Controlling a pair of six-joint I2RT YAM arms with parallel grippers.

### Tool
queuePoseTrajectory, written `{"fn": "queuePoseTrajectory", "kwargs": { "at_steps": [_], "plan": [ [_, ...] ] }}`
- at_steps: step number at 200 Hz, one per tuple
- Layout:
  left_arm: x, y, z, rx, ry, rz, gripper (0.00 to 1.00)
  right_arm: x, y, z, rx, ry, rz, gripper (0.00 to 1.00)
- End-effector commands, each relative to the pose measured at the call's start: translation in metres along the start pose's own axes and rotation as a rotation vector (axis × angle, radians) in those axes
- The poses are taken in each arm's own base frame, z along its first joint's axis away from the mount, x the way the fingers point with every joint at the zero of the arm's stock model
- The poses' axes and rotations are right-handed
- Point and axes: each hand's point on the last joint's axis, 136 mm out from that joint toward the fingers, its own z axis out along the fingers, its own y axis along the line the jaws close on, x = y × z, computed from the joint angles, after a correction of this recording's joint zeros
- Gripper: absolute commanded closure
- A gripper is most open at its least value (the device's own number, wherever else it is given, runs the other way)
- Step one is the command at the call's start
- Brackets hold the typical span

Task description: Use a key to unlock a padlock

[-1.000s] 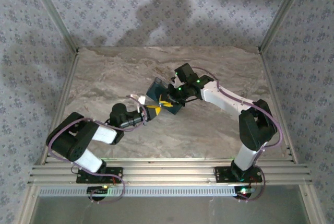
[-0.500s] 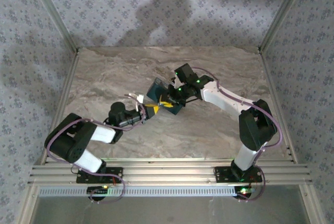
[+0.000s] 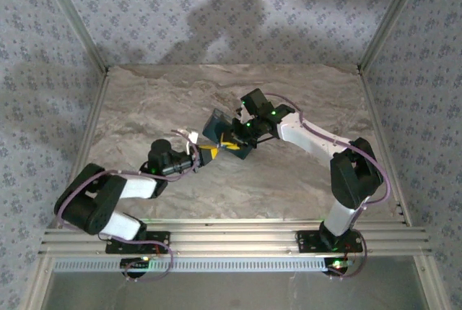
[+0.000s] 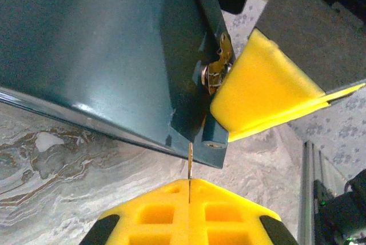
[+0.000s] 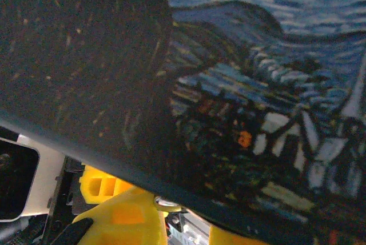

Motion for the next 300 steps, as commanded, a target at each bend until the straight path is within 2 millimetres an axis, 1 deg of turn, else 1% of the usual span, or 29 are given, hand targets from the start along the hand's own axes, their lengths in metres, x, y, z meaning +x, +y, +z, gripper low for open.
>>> {"fn": "queuePoseTrajectory", "kwargs": {
  "at_steps": [1, 34, 72, 115, 155, 203, 300],
  "plan": [
    [0.008, -0.007, -0.005, 0.003, 0.058, 0.061, 1.0, 0.002, 0.008, -0.012, -0.02, 0.014, -0.032, 1.0],
    [0.01, -0.012, -0.007, 0.005, 0.085, 0.079, 1.0, 0.002, 0.008, -0.011, -0.012, 0.011, -0.033, 1.0],
    [0.013, -0.02, 0.001, 0.042, 0.12, 0.085, 1.0, 0.001, 0.011, -0.011, -0.007, 0.0, -0.039, 1.0],
    [0.008, -0.024, 0.008, 0.069, 0.119, 0.076, 1.0, 0.002, 0.011, -0.01, 0.002, -0.001, -0.04, 1.0],
    [0.005, -0.023, 0.015, 0.079, 0.123, 0.063, 1.0, 0.003, 0.011, -0.009, 0.002, 0.001, -0.042, 1.0],
    [0.006, -0.02, 0.02, 0.09, 0.123, 0.043, 1.0, 0.003, 0.013, -0.009, -0.002, 0.001, -0.047, 1.0],
    [0.003, -0.023, 0.018, 0.097, 0.103, 0.044, 1.0, 0.004, 0.009, -0.007, 0.005, 0.005, -0.046, 1.0]
  ]
}}
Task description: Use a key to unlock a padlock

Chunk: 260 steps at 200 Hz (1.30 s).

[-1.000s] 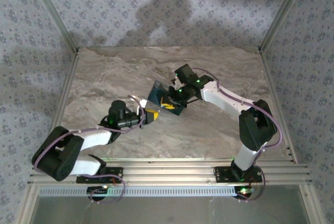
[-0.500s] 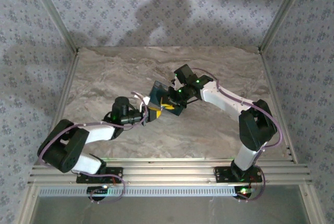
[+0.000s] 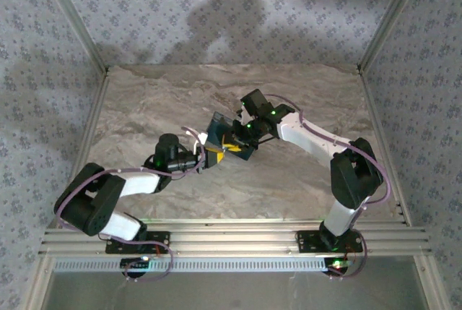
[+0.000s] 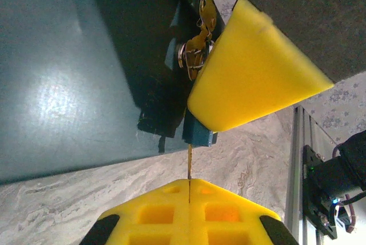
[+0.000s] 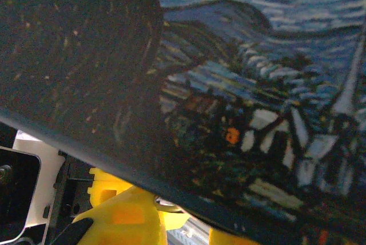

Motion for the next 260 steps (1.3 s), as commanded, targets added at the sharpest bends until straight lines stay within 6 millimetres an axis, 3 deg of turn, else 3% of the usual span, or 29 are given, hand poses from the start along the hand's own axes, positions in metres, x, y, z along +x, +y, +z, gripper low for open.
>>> {"fn": "queuePoseTrajectory", "kwargs": {
  "at_steps": [1, 178, 260],
  "plan": [
    [-0.013, -0.012, 0.001, 0.044, -0.034, 0.042, 1.0, -0.001, 0.014, -0.007, -0.024, -0.011, -0.045, 1.0],
    [-0.021, -0.008, -0.005, 0.046, -0.057, 0.018, 1.0, 0.001, 0.001, -0.001, 0.024, -0.005, -0.063, 1.0],
    [-0.031, -0.005, -0.003, 0.064, -0.099, -0.022, 1.0, 0.004, 0.01, 0.004, -0.001, 0.015, -0.076, 1.0]
  ]
}}
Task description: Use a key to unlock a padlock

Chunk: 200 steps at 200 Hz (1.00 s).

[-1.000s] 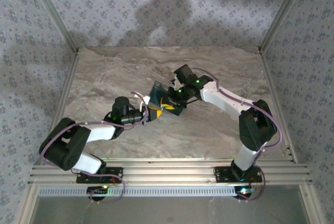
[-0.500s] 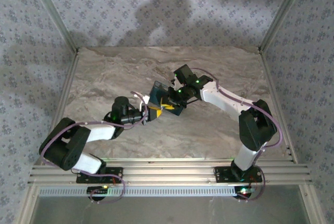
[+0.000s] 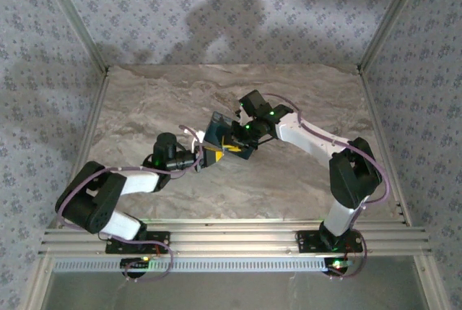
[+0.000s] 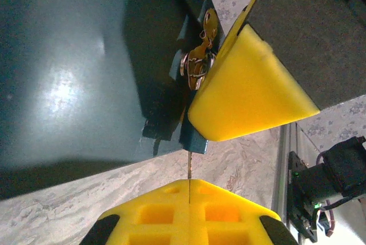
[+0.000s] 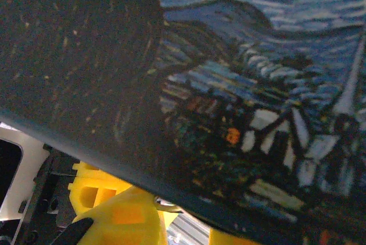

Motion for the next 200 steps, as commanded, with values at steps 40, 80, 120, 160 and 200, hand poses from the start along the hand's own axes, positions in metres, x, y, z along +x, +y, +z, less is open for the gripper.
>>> {"fn": "queuePoseTrajectory", "kwargs": {
  "at_steps": [40, 80, 120, 160, 200],
  "plan": [
    [-0.025, 0.001, 0.0, 0.007, -0.123, 0.073, 1.0, 0.008, 0.012, -0.002, -0.035, 0.044, -0.023, 1.0],
    [-0.03, -0.003, 0.0, 0.018, -0.139, 0.095, 1.0, 0.011, 0.005, -0.003, 0.004, 0.054, -0.016, 1.0],
    [-0.035, -0.013, 0.004, 0.1, -0.152, 0.071, 1.0, 0.01, 0.016, 0.004, -0.056, 0.058, -0.022, 1.0],
    [-0.035, -0.013, 0.003, 0.109, -0.159, 0.073, 1.0, 0.015, 0.011, 0.001, -0.05, 0.072, -0.029, 1.0],
    [-0.032, -0.007, -0.001, 0.027, -0.139, 0.139, 1.0, 0.017, -0.004, -0.005, 0.001, 0.068, -0.021, 1.0]
  ]
}}
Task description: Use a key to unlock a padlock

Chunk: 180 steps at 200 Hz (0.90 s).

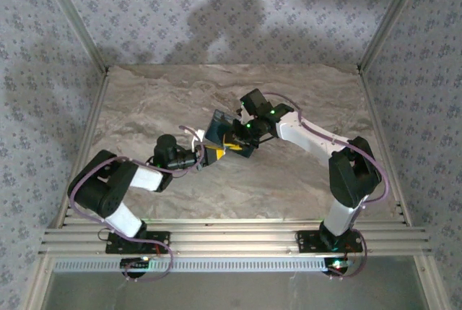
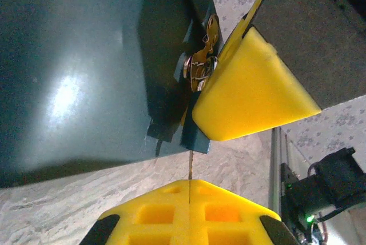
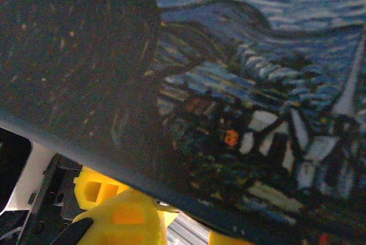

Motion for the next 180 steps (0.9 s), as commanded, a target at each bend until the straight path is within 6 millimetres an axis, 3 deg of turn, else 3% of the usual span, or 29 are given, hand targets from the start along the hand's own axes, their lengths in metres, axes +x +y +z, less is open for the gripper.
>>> {"fn": "queuePoseTrajectory", "kwargs": {
  "at_steps": [1, 56, 96, 156, 180],
  "plan": [
    [-0.029, -0.013, -0.005, -0.017, -0.083, 0.155, 1.0, 0.023, 0.0, -0.005, -0.004, 0.081, -0.023, 1.0],
    [-0.026, -0.021, -0.002, -0.079, -0.072, 0.262, 1.0, 0.024, 0.006, 0.001, -0.051, 0.086, -0.015, 1.0],
    [-0.019, -0.019, 0.002, -0.062, -0.083, 0.205, 1.0, 0.021, 0.013, -0.002, -0.08, 0.076, -0.002, 1.0],
    [-0.038, -0.021, 0.0, 0.044, -0.211, 0.02, 1.0, 0.023, 0.012, -0.003, -0.109, 0.06, 0.024, 1.0],
    [-0.043, -0.024, -0.001, 0.05, -0.223, 0.024, 1.0, 0.024, 0.011, -0.004, -0.117, 0.055, 0.034, 1.0]
  ]
}}
